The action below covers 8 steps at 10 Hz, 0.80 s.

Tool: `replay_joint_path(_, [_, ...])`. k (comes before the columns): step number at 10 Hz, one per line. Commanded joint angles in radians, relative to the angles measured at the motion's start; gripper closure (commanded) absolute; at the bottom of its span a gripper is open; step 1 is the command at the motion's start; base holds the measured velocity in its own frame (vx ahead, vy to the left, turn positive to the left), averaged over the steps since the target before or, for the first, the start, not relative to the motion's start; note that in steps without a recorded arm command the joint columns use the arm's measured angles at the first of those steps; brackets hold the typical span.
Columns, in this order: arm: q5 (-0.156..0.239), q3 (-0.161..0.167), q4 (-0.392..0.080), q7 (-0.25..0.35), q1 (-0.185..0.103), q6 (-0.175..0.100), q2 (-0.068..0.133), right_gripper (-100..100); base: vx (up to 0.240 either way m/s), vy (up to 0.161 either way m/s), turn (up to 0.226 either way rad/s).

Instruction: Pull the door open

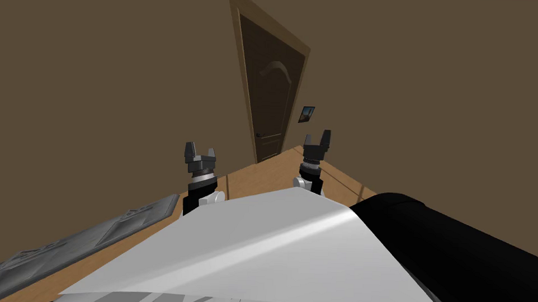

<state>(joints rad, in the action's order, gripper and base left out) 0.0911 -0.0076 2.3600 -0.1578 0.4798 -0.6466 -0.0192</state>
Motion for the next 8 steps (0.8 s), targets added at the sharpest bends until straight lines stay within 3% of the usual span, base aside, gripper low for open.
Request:
replay_joint_path(1, [0.000,-0.003,-0.031,0.003,-0.013,-0.001,0.007,-100,0.026,-0.003,0.077])
replay_joint_path(7, [0.001,-0.017,-0.179,0.019,-0.076,-0.006,0.037,-100,0.062,-0.011,0.083])
replay_joint_path(8, [0.001,-0.017,-0.183,0.019,-0.076,-0.006,0.037,-100,0.050,-0.014,0.028])
